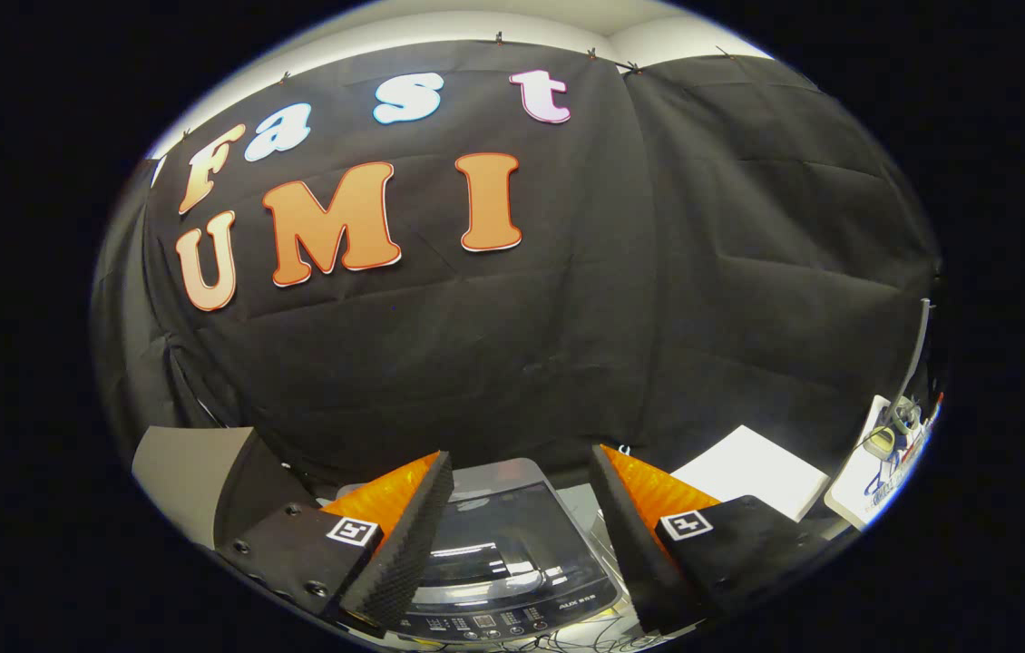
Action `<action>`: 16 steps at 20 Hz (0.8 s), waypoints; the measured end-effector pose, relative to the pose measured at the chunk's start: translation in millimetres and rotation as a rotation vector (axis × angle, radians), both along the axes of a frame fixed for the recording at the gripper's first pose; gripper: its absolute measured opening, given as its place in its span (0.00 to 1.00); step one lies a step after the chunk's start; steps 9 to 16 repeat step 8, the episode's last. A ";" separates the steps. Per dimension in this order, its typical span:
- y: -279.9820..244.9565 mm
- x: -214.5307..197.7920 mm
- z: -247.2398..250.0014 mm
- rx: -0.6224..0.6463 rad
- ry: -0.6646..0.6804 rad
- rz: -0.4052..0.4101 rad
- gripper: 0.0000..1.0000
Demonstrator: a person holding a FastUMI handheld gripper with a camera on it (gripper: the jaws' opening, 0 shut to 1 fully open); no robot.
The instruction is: Put the clothes into the washing machine and then close the washing machine lid.
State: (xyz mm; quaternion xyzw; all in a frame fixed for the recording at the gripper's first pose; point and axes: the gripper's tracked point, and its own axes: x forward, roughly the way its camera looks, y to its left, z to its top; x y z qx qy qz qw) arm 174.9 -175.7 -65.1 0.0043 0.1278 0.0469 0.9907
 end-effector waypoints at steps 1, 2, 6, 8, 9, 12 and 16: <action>3.7 -1.1 2.3 -0.007 -0.007 -0.006 0.97; 9.0 -2.1 4.7 -0.011 -0.012 -0.011 0.97; 39.7 -8.5 11.5 -0.021 -0.031 -0.013 0.97; 58.2 -12.1 13.8 -0.030 -0.044 -0.011 0.97; 58.2 -12.1 13.8 -0.030 -0.044 -0.011 0.97; 58.2 -12.1 13.8 -0.030 -0.044 -0.011 0.97; 58.2 -12.1 13.8 -0.030 -0.044 -0.011 0.97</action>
